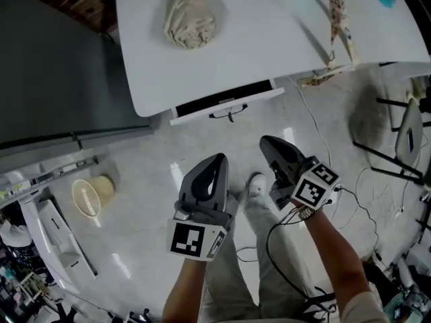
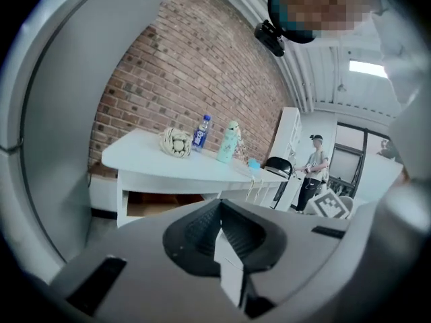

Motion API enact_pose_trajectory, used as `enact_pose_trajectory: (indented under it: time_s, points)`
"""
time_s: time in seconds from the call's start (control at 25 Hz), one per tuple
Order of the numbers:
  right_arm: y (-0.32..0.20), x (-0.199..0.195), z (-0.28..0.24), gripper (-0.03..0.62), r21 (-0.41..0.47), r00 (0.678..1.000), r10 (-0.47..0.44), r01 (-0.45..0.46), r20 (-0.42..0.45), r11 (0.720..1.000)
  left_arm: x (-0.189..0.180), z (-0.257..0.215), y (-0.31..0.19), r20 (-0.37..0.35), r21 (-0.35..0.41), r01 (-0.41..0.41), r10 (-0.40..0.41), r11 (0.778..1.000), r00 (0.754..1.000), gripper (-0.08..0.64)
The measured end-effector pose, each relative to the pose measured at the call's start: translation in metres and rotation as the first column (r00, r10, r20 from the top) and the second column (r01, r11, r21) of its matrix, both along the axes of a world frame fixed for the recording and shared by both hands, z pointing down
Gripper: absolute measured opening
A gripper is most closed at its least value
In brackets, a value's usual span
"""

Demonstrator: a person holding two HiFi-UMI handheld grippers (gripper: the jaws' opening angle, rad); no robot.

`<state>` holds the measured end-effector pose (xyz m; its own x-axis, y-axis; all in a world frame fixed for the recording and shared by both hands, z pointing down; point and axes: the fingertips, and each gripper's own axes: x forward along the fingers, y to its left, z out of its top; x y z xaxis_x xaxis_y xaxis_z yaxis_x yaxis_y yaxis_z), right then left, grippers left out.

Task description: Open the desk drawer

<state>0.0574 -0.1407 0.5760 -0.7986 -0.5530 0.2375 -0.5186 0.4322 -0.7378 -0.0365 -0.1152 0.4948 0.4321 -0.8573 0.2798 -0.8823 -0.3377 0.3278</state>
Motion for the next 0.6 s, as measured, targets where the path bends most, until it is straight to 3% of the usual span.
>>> enact_pose_trajectory:
  time_s: [0.16,0.36,0.52,0.6]
  points:
    - [-0.009,0.011,-0.109,0.026,0.212,0.997,-0.072,0.079,-0.037,0.974,0.001,-0.075,0.001,0.006,0.078,0.018,-0.019,0.997,1.0,0.006]
    - [0.008,0.02,-0.27,0.026,0.421,0.974,-0.189,0.223,-0.123,0.879,0.002,-0.194,0.036,0.025,0.137,0.007,-0.01,0.991,1.0,0.006]
    - [0.011,0.043,-0.37,0.026,0.576,0.967,-0.133,0.238,-0.219,0.782,-0.001,-0.273,0.058,0.0,0.2,0.05,-0.051,0.978,0.999,0.006]
    - [0.013,0.063,-0.404,0.026,0.623,0.963,-0.08,0.23,-0.259,0.747,-0.002,-0.301,0.068,0.001,0.222,0.065,-0.067,0.973,0.998,0.006]
